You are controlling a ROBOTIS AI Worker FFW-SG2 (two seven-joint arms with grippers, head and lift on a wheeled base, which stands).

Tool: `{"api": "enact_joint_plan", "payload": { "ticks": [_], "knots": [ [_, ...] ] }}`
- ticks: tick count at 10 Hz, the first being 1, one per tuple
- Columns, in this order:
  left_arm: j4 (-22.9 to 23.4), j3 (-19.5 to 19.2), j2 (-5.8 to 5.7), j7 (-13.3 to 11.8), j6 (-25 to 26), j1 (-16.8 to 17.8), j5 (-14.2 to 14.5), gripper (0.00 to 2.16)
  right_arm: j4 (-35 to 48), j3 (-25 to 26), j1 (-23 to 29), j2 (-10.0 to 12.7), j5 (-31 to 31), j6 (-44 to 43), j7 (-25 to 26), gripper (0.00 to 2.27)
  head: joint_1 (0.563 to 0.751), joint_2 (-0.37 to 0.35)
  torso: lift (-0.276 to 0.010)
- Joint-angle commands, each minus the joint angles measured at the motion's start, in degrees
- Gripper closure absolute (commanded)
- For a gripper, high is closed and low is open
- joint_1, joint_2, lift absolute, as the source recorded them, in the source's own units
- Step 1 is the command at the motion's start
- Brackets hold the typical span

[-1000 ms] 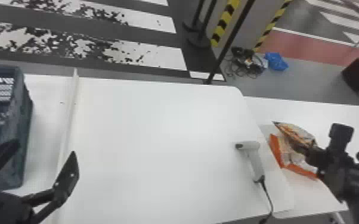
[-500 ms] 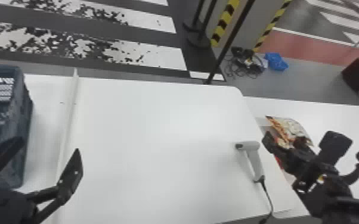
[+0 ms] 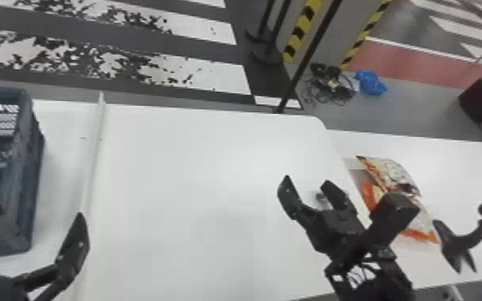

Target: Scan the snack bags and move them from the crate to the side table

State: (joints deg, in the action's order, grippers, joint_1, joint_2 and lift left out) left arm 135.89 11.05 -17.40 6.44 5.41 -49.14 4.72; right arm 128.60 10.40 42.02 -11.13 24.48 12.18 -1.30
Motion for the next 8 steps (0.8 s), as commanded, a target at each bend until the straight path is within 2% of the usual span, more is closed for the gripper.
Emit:
{"api": "enact_joint_plan", "payload": {
  "ticks": [1, 2, 3, 4, 5, 6, 7, 8],
  "knots": [
    [0.87, -4.11, 0.79, -0.64, 0.17, -3.33, 2.4, 0.07, 0.07, -5.83, 2.8, -0.21, -3.65, -1.32, -0.02, 0.05, 0.695, -0.266, -0.087],
    [1.31, -5.96, 1.67, -1.26, -0.71, -5.7, 3.01, 0.07, -0.28, -6.62, 5.27, -0.21, -4.01, -4.66, -0.1, 0.05, 0.695, -0.182, -0.087],
    [1.4, -6.83, 2.37, -2.13, -1.94, -7.73, 3.8, 0.08, -0.89, -6.97, 8.25, -0.39, -6.03, -11.87, -0.72, 0.06, 0.695, -0.15, -0.087],
    [1.49, -6.57, 3.25, -2.13, -2.99, -9.13, 3.89, 0.08, -2.21, -6.35, 9.57, -0.74, -5.68, -15.39, -1.42, 0.06, 0.695, -0.115, -0.087],
    [1.57, -4.9, 4.13, -1.43, -3.17, -9.66, 2.84, 0.08, -4.06, -5.3, 10.36, -1.62, -3.04, -16.44, -2.83, 0.06, 0.695, -0.113, -0.087],
    [1.57, -2.26, 4.48, -0.11, -3.17, -9.66, -0.33, 0.08, -5.9, -4.68, 11.33, -2.67, -0.67, -19.43, -3.18, 0.06, 0.695, -0.131, -0.087],
    [1.75, -0.42, 4.4, 0.77, -2.99, -9.66, -1.65, 0.08, -6.25, -3.1, 12.91, -2.85, 2.15, -19.78, -4.06, 0.06, 0.695, -0.18, -0.087],
    [1.66, -0.24, 4.48, 0.59, -2.81, -9.66, -1.56, 0.08, -6.61, -2.22, 14.14, -2.85, 3.55, -19.78, -4.76, 0.07, 0.695, -0.205, -0.087]
  ]
}}
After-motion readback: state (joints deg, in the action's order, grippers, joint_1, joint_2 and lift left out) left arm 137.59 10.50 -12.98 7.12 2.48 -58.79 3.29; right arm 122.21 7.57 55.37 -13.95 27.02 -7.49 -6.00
